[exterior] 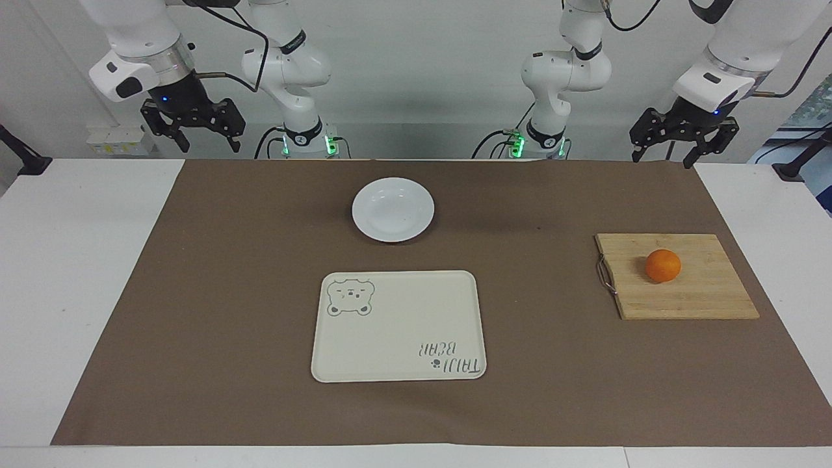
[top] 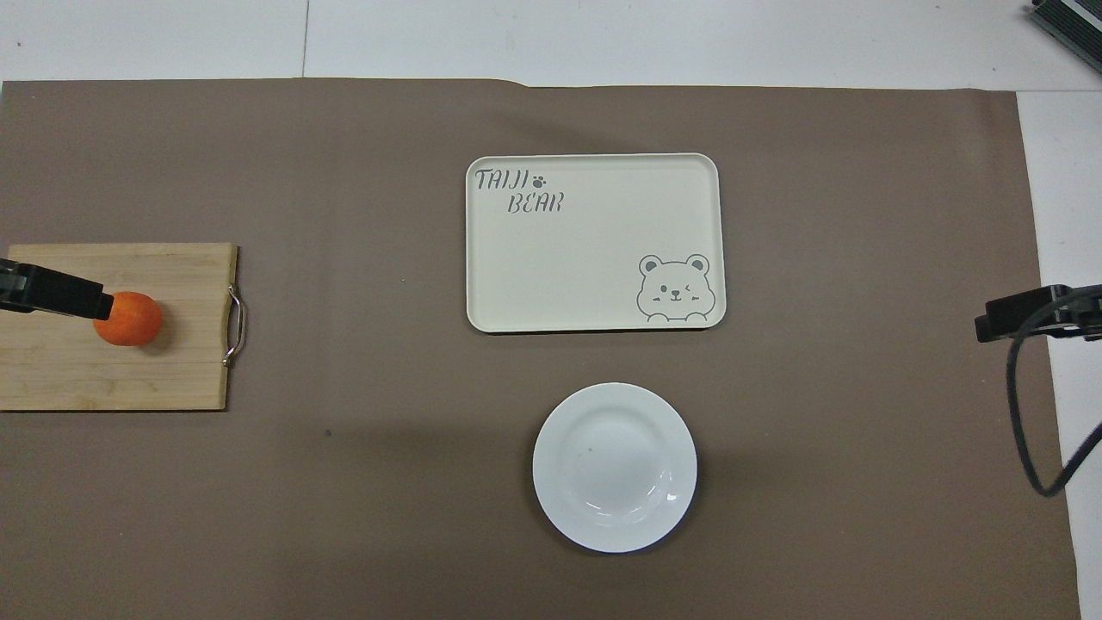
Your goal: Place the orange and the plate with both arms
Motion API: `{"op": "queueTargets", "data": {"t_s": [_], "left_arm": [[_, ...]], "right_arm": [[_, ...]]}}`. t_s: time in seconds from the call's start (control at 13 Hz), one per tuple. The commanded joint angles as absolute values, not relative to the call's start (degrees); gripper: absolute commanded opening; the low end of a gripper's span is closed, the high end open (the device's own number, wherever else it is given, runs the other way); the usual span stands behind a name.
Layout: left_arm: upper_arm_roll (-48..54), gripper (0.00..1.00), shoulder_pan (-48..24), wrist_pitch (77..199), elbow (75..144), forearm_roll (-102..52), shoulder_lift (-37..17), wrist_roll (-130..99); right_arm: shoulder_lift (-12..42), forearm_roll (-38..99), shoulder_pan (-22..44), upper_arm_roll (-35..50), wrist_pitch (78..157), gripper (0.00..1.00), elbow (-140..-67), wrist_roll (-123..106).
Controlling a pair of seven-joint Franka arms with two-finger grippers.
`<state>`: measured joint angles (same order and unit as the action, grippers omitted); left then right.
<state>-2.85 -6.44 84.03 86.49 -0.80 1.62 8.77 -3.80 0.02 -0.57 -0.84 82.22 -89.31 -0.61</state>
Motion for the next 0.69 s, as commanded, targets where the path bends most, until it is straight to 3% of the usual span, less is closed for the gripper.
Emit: {"op": "queueTargets", "data": {"t_s": [0.0,0.62], "left_arm": [[-2.81,1.0,-6.33,83.85,86.75,0.18,2.37,9.32],[-3.16,1.0,-5.89,85.5,87.53,0.09,2.55,9.58]], "right_arm": [[-4.92,1.49,-1.49,-0.62,83.41,1.0,-91.05,-1.93],[-4.92,1.41,-1.49,-0.62,83.41,1.0,-91.05,-1.93]]}}
